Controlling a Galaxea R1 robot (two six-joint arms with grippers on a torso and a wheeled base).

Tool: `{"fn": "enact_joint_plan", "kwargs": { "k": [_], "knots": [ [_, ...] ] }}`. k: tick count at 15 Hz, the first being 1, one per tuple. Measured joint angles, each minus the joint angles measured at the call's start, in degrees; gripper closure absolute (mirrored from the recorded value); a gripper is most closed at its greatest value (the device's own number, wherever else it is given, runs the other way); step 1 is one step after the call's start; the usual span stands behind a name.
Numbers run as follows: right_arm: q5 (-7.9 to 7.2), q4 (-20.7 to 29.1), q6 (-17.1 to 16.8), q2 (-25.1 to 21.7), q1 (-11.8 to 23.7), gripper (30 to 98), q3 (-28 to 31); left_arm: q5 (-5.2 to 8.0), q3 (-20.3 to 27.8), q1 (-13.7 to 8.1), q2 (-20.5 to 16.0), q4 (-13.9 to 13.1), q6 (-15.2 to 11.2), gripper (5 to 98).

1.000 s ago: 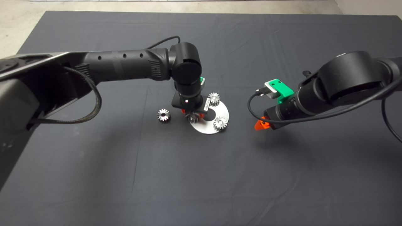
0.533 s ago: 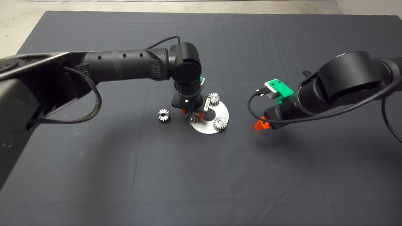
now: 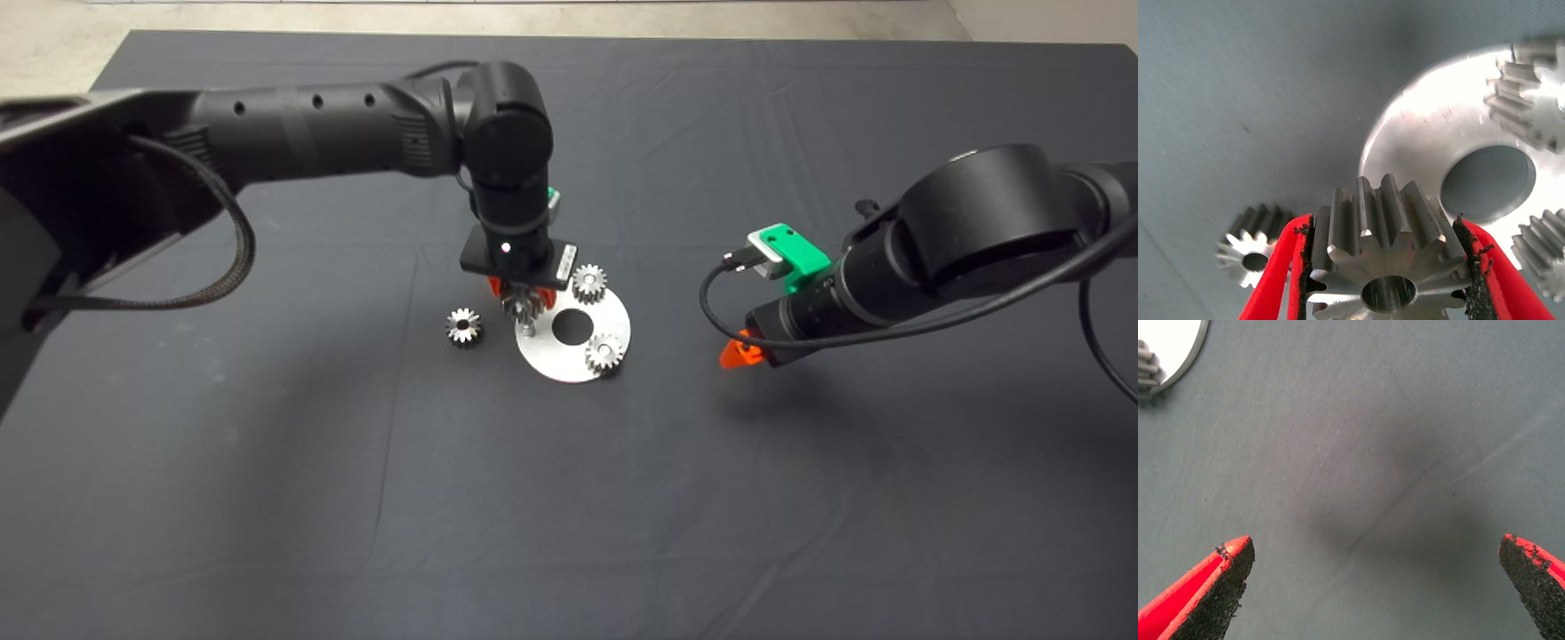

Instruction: Remove an incorrectly installed larger gear and replace it with the correct smaller gear

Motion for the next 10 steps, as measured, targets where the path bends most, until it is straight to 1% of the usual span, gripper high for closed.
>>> {"fn": "enact_joint_plan", "kwargs": {
  "k": [3, 6, 7, 9, 10],
  "knots": [
    [0.05, 0.00, 0.00, 0.61, 0.00, 31.5, -0.50, 0.39, 0.00, 0.35, -0.04, -0.30, 0.77, 64.1],
    [0.06, -0.02, 0.00, 1.02, 0.01, 31.6, -0.94, 0.33, 0.06, -0.72, -0.77, -0.30, 1.31, 63.7],
    [0.09, -0.02, 0.00, 1.12, 0.02, 31.6, -1.07, 0.17, 0.21, -0.88, -2.15, -0.35, 1.71, 64.0],
    [-0.06, -0.01, 0.00, 1.10, 0.00, 31.5, -1.18, 0.27, 0.45, -0.85, -6.82, -0.41, 1.93, 64.2],
    [-0.11, -0.02, 0.00, 1.13, 0.00, 31.6, -1.33, 0.68, 0.43, -0.85, -9.38, -0.29, 2.36, 64.3]
  ]
}}
